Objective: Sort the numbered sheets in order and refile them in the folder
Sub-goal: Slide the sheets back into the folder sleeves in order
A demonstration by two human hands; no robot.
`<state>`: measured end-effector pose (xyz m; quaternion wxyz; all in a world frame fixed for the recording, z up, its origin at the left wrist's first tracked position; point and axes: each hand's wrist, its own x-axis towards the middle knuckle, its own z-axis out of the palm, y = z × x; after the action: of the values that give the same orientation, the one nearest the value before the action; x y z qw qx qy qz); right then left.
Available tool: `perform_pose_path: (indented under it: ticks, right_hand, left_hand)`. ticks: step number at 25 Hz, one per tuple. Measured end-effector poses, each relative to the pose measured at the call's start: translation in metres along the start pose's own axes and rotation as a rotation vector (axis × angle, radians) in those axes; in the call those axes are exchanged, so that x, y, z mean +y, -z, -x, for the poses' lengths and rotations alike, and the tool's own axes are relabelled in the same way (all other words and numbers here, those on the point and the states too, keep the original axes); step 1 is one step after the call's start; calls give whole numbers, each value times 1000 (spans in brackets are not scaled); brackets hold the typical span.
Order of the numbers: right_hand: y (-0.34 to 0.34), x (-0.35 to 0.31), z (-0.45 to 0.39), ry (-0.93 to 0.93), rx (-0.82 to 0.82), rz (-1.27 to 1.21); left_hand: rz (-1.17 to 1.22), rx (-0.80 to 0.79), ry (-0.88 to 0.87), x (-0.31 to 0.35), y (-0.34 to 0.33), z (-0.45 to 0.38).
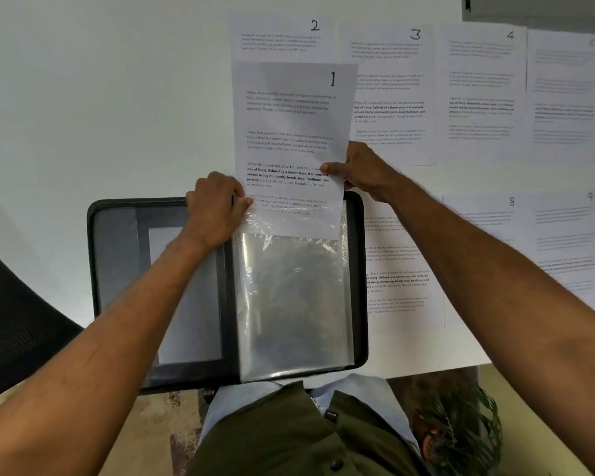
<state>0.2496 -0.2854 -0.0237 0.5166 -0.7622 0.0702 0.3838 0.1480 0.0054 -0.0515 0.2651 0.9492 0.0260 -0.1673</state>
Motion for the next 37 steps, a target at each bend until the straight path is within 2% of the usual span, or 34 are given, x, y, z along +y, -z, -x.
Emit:
perform_pose_path:
  ticks: [1,4,7,10,12,15,17,21,25,29,31,35,37]
  right_hand:
    - [-1,0,-1,-7,-16,13]
    - [-4,1,-2,-26,-92,49]
    - [-4,7,-2,-54,-162,110]
    - [-4,10,-1,-74,-175,146]
    - [-5,11,-1,-58,-143,64]
    - [-10,8,-3,-11,9,-98]
    - [-11,8,-4,-12,75,-112]
    - [-4,13,-5,-1,48,99]
    - [1,10,-4,-33,-60,220]
    - [3,0,-4,-56,-195,369]
    - [1,-2,-4,-52,-194,336]
    - [-5,-5,-6,32,-30,126]
    - [-5,-7,-8,39,-35,145]
  left_hand:
    - [155,43,64,0,-2,-3]
    - [666,99,399,4,1,-11]
    - [862,82,500,0,2,-19]
    - [866,96,509,-3,0,-23]
    - [775,81,479,-4,-2,-24]
    - [568,45,403,-3,-4,-21]
    - [538,7,389,-1,-3,-20]
    - [696,-1,439,-1,0,-22]
    - [847,9,494,2,2,-26]
    - [843,6,495,0,2,-28]
    - [766,-16,474,-2,2,-27]
    - [628,-94,395,-6,3,-24]
    - [622,-116,394,-6,4,-24]
